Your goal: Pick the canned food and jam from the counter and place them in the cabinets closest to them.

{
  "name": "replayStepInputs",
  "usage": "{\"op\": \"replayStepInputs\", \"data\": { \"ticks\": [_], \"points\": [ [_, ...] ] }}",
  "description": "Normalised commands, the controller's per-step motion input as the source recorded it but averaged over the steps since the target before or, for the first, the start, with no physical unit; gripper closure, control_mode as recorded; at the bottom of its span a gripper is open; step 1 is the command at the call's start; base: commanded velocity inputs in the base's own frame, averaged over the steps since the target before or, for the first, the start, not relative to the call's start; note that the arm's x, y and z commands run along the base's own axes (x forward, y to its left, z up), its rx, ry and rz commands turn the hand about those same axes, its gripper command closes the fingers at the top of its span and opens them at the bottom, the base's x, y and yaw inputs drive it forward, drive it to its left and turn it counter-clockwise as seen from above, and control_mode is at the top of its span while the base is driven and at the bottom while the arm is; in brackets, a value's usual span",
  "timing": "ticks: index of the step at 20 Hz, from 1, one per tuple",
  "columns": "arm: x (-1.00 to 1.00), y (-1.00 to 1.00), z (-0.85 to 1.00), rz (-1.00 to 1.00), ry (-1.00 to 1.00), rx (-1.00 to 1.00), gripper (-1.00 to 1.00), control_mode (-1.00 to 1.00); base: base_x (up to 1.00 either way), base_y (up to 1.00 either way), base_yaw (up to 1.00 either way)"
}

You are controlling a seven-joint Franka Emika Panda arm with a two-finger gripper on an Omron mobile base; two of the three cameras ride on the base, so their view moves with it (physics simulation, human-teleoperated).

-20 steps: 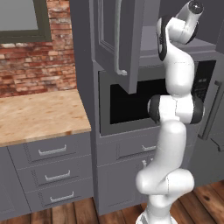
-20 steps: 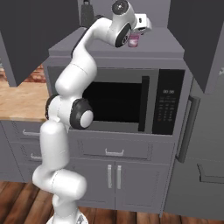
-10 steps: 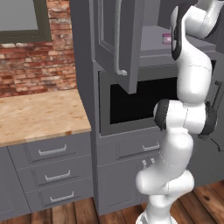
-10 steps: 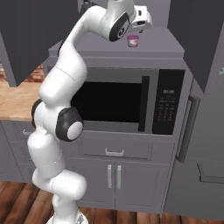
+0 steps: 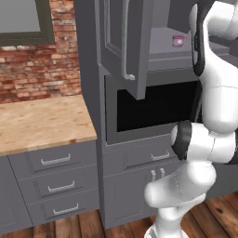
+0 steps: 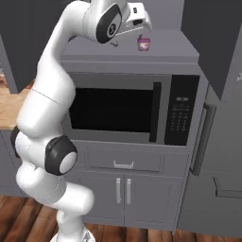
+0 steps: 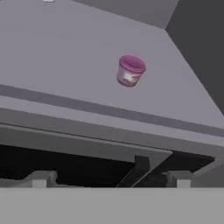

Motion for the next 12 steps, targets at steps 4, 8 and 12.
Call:
{"op": "replayStepInputs", "data": {
  "ticks": [4, 8, 12],
  "points": [
    [-0.99, 0.55, -0.28, 0.04, -0.06, -0.12, -1.00, -1.00, 0.00, 0.00, 0.00],
    [-1.00, 0.42, -0.55, 0.01, -0.10, -0.11, -1.00, -1.00, 0.00, 0.00, 0.00],
    [-1.00, 0.34, -0.78, 0.00, -0.11, -0.12, -1.00, -1.00, 0.00, 0.00, 0.00]
  ]
}}
